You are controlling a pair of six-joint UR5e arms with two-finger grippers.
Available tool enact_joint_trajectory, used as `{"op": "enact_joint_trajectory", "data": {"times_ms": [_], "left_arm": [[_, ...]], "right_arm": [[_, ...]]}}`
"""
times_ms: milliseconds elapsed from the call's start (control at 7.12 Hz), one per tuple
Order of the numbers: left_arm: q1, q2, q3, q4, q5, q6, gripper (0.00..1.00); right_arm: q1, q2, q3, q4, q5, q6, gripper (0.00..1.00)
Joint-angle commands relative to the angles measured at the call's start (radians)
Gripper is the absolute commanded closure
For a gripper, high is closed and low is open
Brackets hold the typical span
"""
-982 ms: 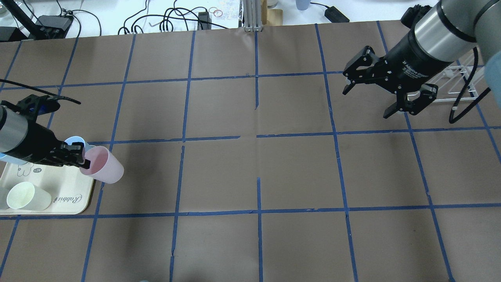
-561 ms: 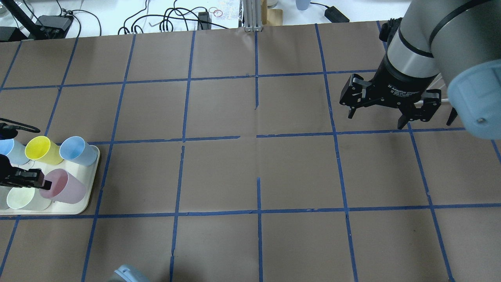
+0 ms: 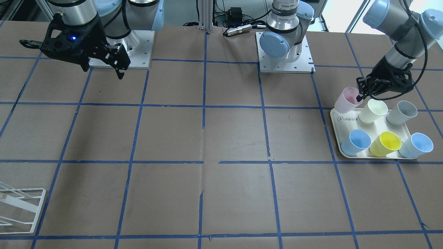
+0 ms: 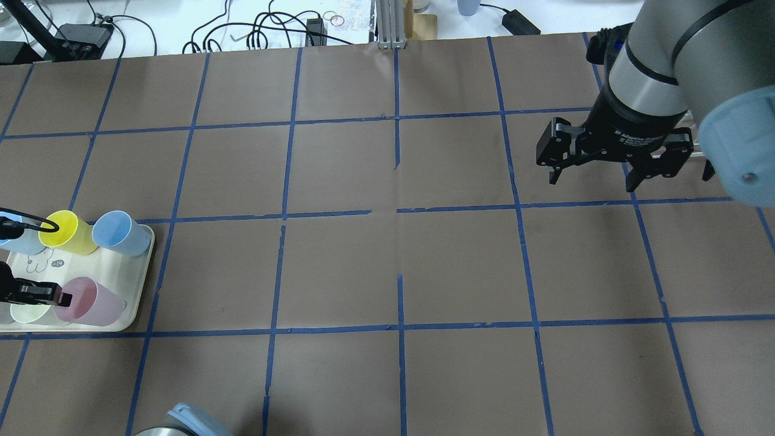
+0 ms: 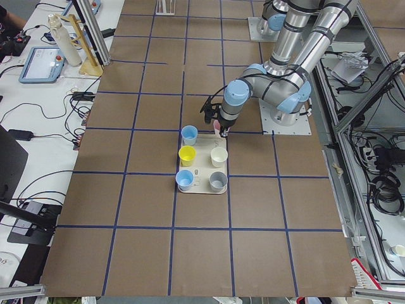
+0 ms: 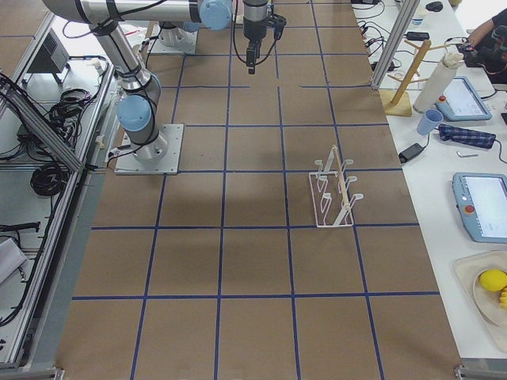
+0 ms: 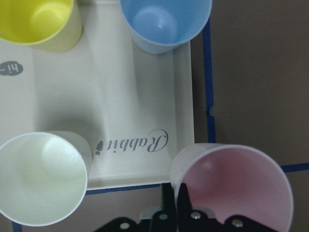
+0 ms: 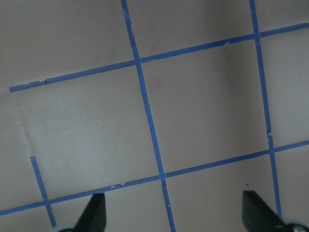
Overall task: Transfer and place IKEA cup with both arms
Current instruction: 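Lower the pink cup onto the tray and open the left gripper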
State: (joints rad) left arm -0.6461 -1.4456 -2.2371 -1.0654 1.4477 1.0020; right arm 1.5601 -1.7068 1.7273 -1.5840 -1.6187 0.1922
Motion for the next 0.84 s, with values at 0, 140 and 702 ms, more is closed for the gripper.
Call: {"op": "enact_joint_trajectory", "data": {"times_ms": [0, 140, 702], "left_arm": [[0.01, -0.053, 0.004, 0.042, -0.003, 0.024, 1.0], [0.019, -0.07, 0.001, 0.057, -0.001, 0.053, 1.0], [0.028, -0.09, -0.007, 0.094, 0.0, 0.052, 1.0]], "right_arm": [[-0.019, -0.004, 0.0, 0.007, 0.0, -0.042, 0.0], [-0.02, -0.005, -0.002, 0.016, 0.029, -0.042, 0.0], [-0.014, -0.019, 0.0, 0.035, 0.043, -0.042, 0.0]]}}
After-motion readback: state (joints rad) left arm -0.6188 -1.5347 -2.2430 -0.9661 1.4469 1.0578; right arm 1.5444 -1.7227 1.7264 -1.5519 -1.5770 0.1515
